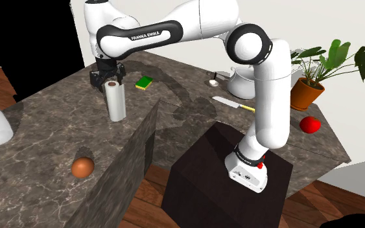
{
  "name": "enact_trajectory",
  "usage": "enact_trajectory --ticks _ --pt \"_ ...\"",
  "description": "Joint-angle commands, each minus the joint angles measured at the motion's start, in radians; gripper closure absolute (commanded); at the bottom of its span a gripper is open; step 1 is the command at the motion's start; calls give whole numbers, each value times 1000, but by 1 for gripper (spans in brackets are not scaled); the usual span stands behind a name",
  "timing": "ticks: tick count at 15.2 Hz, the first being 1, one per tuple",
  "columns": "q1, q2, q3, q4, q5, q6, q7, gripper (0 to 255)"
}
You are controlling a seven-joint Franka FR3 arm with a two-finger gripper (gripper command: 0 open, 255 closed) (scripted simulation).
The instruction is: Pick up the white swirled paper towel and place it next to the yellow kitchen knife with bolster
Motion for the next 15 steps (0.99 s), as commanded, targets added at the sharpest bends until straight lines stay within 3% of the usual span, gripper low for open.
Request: enact_trajectory --ticks 1,5,6,15 --pt "0 0 0 -2 0 2 0 0" --pt "0 0 0 -1 0 2 0 0" --pt "0 0 0 -1 0 2 0 255" --pt "0 0 0 -2 0 2 0 255"
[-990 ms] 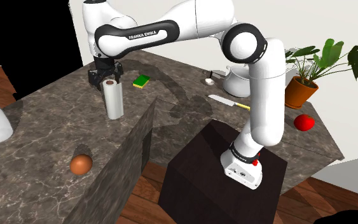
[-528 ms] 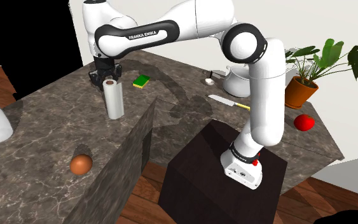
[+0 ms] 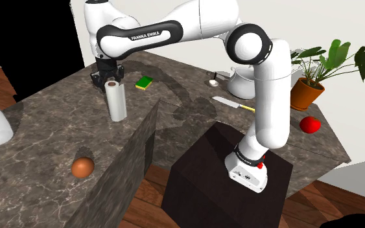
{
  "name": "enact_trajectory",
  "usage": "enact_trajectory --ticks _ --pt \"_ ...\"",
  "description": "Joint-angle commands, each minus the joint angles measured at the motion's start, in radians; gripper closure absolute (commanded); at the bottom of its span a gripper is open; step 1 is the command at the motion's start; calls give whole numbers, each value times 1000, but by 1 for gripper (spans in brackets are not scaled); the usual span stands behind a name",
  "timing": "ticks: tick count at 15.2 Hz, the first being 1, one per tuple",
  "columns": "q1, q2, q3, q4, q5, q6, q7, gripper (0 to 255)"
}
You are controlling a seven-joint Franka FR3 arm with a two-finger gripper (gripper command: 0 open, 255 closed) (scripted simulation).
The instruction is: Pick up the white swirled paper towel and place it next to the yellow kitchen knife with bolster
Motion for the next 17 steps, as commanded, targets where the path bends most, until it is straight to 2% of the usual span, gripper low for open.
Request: enact_trajectory --ticks 1,17 --pt "0 -3 0 8 1 -12 -2 255" --pt "15 -19 8 198 15 -216 -28 255"
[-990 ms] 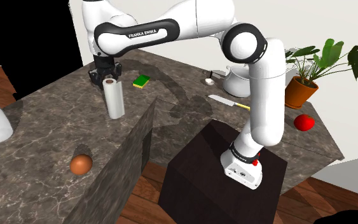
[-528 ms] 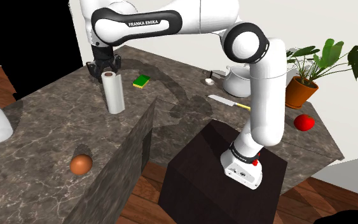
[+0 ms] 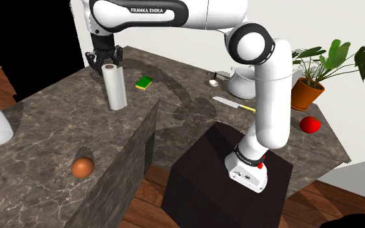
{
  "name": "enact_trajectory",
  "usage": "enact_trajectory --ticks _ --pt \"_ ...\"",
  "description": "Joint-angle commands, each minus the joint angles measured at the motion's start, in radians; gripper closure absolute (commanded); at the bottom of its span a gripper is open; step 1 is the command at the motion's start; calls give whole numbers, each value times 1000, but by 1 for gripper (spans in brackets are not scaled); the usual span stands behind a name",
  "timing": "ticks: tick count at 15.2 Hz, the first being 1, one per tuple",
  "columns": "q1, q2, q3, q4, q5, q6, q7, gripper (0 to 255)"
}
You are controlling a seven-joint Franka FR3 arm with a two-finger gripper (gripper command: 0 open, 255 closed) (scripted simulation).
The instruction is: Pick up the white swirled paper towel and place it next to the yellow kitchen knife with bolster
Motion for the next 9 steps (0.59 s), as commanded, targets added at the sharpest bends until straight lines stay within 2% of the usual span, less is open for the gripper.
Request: enact_trajectory --ticks 1,5,9 --pt "1 -3 1 22 2 -26 -4 255" --pt "9 6 1 90 1 -83 -10 255" --pt "-70 -195 8 -182 57 -2 -49 255"
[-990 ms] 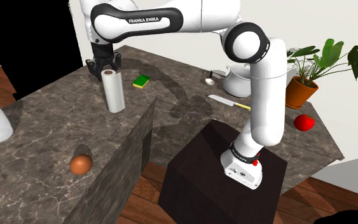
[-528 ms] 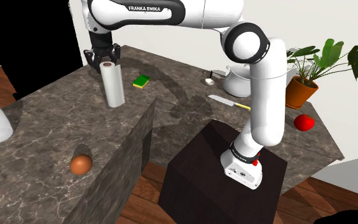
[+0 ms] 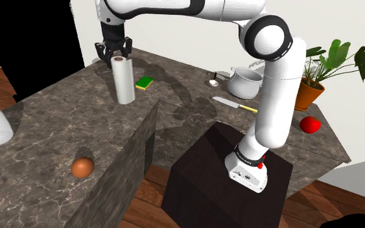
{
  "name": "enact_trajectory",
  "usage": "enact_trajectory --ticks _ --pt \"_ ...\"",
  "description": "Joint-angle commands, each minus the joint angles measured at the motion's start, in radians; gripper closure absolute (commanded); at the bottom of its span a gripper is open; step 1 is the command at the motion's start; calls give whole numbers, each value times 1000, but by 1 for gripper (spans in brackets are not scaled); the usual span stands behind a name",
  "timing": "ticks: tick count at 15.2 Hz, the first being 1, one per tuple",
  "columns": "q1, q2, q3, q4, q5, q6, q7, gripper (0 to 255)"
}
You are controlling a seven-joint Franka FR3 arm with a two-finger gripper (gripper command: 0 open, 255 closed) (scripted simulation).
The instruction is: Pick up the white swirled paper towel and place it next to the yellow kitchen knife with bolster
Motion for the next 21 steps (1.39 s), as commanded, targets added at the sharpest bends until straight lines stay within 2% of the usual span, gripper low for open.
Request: enact_trajectory --ticks 1,5,10,15,21 --pt "-37 -98 0 -127 30 35 -26 255" --pt "-89 -268 -14 -320 87 73 -89 255" --pt "-130 -462 -52 -514 147 87 -180 255" --pt "-153 -641 -109 -668 185 72 -273 255" --pt "-172 -838 -189 -811 193 22 -382 255"
